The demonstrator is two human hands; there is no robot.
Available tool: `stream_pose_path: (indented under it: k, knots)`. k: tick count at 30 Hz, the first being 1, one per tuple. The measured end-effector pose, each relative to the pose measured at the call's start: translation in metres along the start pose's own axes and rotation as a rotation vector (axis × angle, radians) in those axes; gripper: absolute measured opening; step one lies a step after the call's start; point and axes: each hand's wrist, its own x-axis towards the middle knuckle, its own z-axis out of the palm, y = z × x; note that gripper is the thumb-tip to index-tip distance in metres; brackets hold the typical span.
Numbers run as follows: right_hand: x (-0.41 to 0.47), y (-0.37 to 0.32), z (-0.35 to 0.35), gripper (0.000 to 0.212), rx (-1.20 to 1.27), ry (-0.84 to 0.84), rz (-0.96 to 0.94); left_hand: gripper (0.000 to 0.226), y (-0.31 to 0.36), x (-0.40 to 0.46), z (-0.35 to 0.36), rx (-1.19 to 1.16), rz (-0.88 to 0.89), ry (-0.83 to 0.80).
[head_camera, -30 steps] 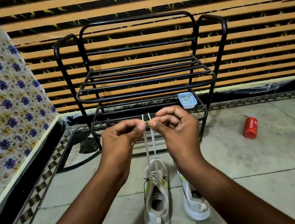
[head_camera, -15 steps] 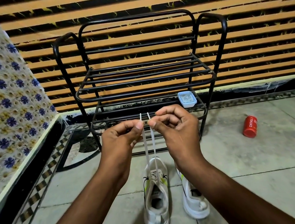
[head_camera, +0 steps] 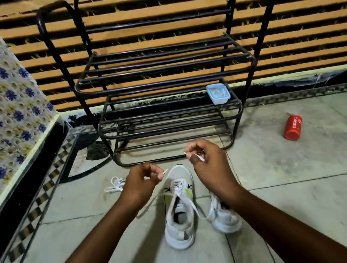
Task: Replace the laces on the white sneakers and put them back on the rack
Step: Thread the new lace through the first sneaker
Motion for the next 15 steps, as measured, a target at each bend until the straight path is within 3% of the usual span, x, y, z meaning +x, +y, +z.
stream_pose_path:
  k: [5,9,15]
  knots:
    - [-0.013,0.052,0.023,0.016,-0.227,-0.287,0.141,0.023,-0.058,0.001,0.013,0.290,-0.022,-0.154]
    - [-0.027,0.092,0.046,0.036,-0.403,-0.477,0.277,0.015,-0.079,-0.004,0.023,0.389,-0.046,-0.183]
    - [-0.028,0.104,0.050,0.020,-0.393,-0.421,0.267,0.022,-0.088,-0.029,0.032,0.500,-0.143,0.019]
